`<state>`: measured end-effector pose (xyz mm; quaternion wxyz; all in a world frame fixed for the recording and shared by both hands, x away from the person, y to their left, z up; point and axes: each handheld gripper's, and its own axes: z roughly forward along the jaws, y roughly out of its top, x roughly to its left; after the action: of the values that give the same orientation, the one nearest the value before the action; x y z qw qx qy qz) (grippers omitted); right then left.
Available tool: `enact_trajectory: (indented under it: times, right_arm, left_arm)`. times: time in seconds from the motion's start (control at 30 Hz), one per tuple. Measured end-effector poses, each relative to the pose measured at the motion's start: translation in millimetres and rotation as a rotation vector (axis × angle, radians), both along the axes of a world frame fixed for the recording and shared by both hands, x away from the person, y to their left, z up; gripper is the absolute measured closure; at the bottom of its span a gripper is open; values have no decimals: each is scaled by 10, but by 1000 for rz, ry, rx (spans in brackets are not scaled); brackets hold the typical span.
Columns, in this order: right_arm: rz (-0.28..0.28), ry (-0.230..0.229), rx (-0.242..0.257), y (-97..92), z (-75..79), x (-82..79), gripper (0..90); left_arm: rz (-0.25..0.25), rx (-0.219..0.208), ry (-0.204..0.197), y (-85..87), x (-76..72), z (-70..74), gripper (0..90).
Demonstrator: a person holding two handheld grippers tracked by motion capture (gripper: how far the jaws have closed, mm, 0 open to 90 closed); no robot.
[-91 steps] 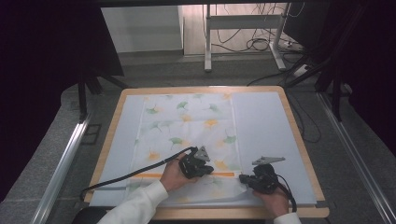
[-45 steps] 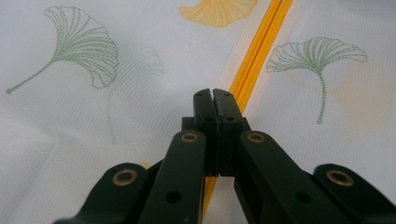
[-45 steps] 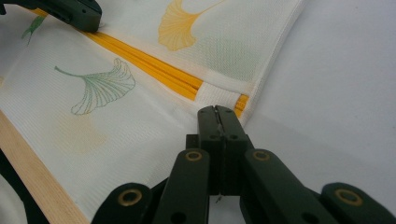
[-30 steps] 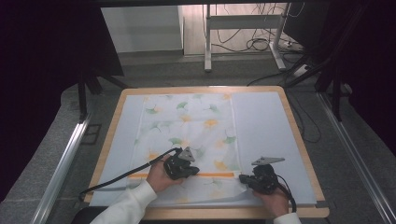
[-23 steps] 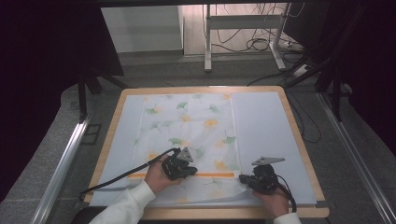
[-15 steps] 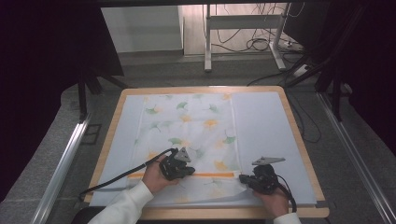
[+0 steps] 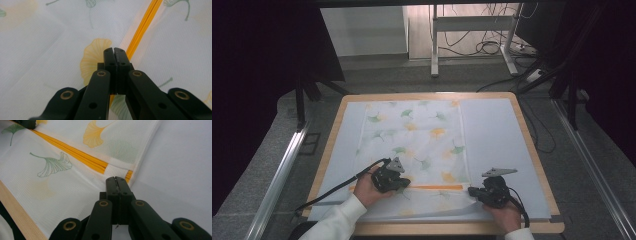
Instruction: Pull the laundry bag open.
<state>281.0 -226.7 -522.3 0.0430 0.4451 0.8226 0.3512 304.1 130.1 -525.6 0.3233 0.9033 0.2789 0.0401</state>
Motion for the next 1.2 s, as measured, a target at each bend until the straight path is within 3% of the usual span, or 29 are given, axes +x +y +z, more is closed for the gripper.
enact_trajectory:
  times: [1.2]
  right_arm:
    - [-1,-4,-7,6,1,-2,899]
  left_arm:
    - [61,11,16,409,-66,-6,900]
